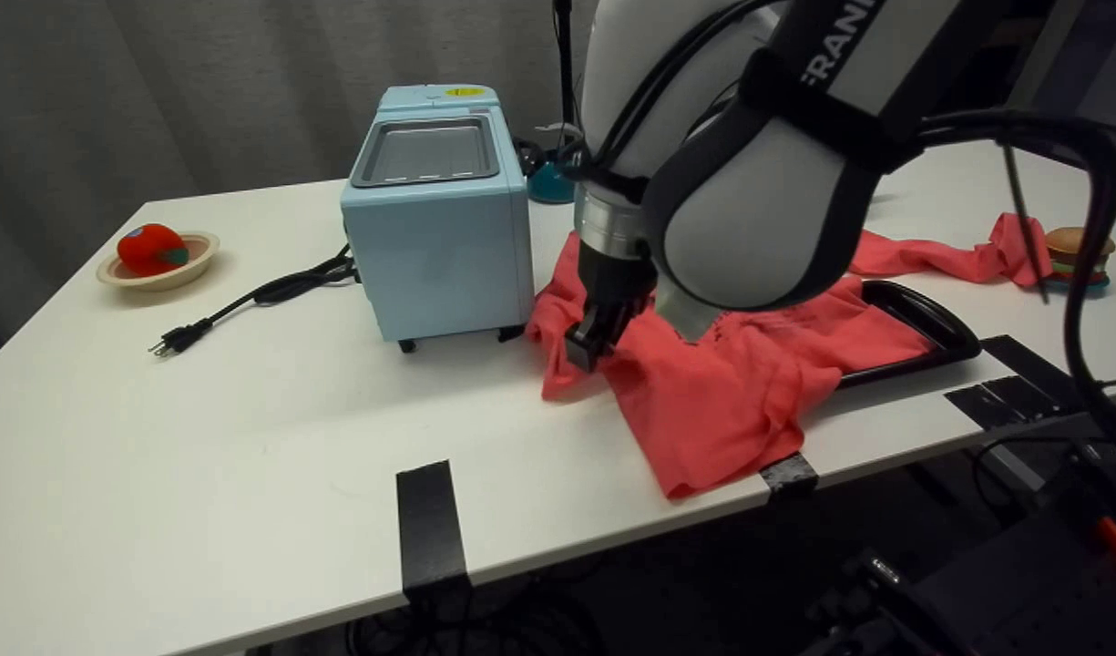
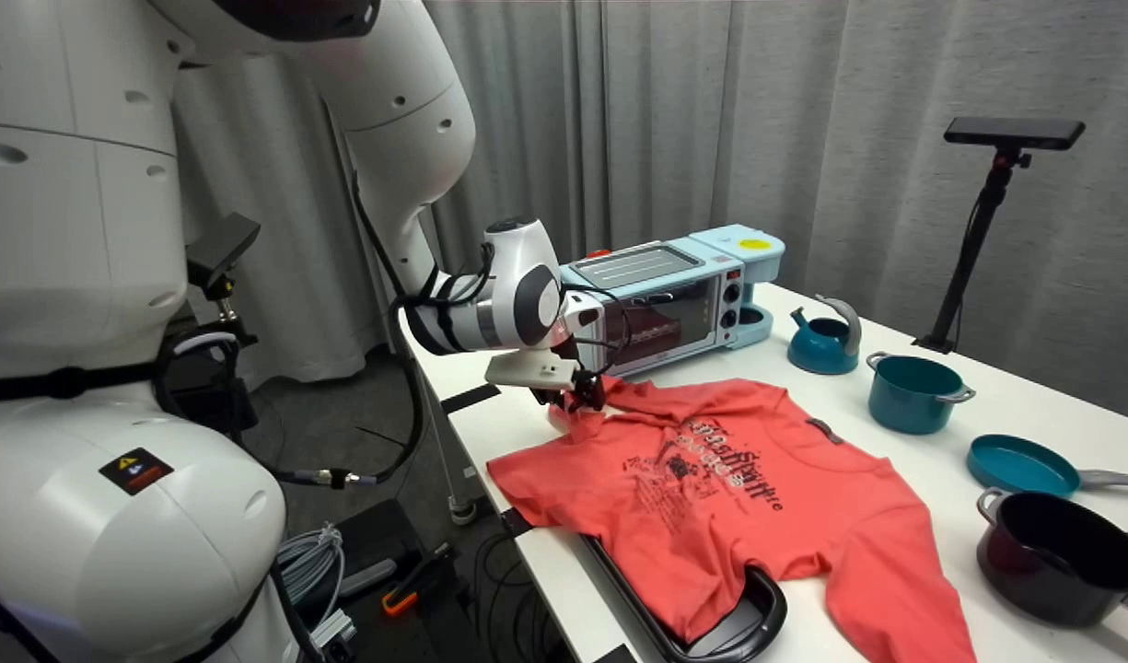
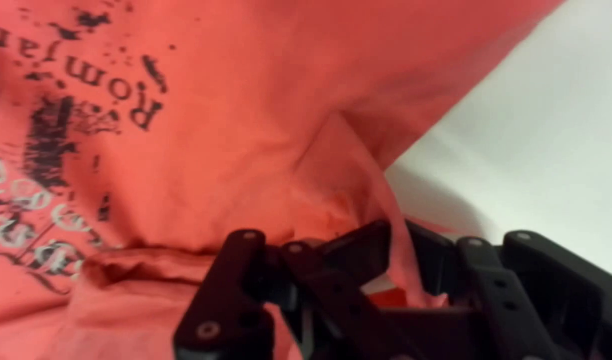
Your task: Fold the sleeves of the orange shirt
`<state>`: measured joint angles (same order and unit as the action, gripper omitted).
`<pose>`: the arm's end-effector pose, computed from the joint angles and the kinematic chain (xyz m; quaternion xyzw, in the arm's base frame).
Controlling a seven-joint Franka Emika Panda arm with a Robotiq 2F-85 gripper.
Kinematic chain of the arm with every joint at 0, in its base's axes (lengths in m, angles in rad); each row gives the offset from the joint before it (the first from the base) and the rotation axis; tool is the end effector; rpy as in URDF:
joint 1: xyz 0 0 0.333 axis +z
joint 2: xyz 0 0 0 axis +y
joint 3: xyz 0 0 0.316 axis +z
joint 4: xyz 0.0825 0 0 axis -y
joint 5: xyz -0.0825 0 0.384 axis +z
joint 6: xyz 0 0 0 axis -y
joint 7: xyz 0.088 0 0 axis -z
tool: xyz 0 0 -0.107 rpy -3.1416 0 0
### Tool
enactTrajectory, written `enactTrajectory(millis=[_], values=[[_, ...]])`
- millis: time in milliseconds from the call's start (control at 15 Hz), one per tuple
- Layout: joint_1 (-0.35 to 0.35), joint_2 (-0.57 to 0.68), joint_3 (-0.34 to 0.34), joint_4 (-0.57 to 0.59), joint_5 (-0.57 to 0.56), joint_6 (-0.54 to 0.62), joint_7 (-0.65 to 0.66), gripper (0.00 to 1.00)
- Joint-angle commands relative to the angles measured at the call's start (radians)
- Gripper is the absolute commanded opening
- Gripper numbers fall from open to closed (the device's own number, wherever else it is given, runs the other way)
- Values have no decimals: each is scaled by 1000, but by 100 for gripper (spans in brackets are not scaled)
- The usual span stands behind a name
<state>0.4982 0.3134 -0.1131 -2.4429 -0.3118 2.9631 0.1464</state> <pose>0.4581 0.2059 0.1958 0.9559 0.2693 0.1127 0.0317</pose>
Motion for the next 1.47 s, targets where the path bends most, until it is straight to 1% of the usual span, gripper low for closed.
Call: enactTrajectory(millis=[0,200,333,600,733,1000,1200,1400], values=[[72,-110,-137,-58,-117,7,101,0],[81,-148,-211,-56,-189,15,166,0],[94,-160,-277,-36,-278,18,247,0],[118,-181,-409,24,-522,-14,464,0],[120,-193,-459,51,-646,-38,576,0],[104,-218,-526,76,-834,-90,769,0],[89,-227,-558,80,-901,-145,863,0],[77,-221,-592,89,-932,-177,930,0]])
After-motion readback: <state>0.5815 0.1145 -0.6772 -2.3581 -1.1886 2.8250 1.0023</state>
